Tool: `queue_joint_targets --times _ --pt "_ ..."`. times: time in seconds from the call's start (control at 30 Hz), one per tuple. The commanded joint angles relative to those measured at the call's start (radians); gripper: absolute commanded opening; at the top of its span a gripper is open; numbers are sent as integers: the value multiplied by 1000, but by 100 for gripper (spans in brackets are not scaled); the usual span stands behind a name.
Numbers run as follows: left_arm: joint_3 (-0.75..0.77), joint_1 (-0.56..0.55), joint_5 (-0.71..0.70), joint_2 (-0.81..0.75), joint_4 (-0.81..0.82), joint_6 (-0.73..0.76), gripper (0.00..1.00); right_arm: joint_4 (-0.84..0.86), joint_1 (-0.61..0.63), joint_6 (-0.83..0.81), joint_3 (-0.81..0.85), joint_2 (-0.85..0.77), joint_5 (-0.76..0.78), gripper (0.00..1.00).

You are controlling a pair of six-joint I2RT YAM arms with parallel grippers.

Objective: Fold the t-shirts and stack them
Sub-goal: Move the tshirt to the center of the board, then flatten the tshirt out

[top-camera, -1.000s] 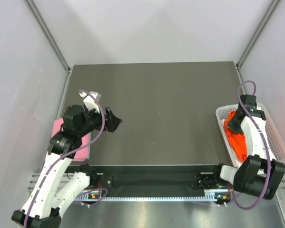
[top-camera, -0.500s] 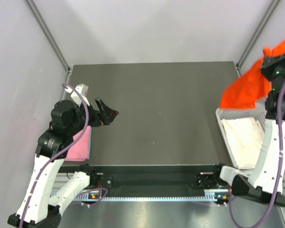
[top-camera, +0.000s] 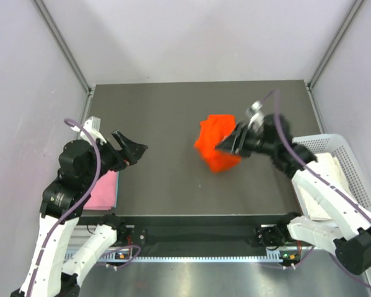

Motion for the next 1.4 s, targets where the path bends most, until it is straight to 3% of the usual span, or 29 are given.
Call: queue_joint_targets --times 0.0,0.03,0.13,0.2,0.27,0.37,0.47,0.6,0.9,1.1,1.37 --pt "-47 -4 -33 -18 -6 -16 91 43 141 -15 -157 -35 -167 44" --pt "-65 -4 -28 -9 -3 -16 91 59 164 -9 -200 -35 -193 53" --pt "-131 -4 4 63 44 -7 89 51 156 2 -336 -40 -200 61" --pt "-195 -4 108 135 117 -22 85 21 142 -62 -363 -20 -144 61" --pt "-248 -21 205 188 288 -56 78 -85 129 -125 -319 34 -70 61" --pt "-273 -115 175 330 397 -76 79 -160 128 -271 -249 136 -2 61" --pt "-187 -225 95 578 268 -4 85 -177 142 -386 -196 238 -32 64" --pt "-130 -251 48 751 156 9 82 -145 183 -475 -120 353 12 64" --pt "-188 -212 -43 769 226 62 80 -167 203 -585 148 693 52 56" --pt "-199 -126 53 863 270 88 75 -233 201 -664 304 844 95 43" --pt "-185 -93 158 984 338 115 60 -243 203 -676 386 956 78 40"
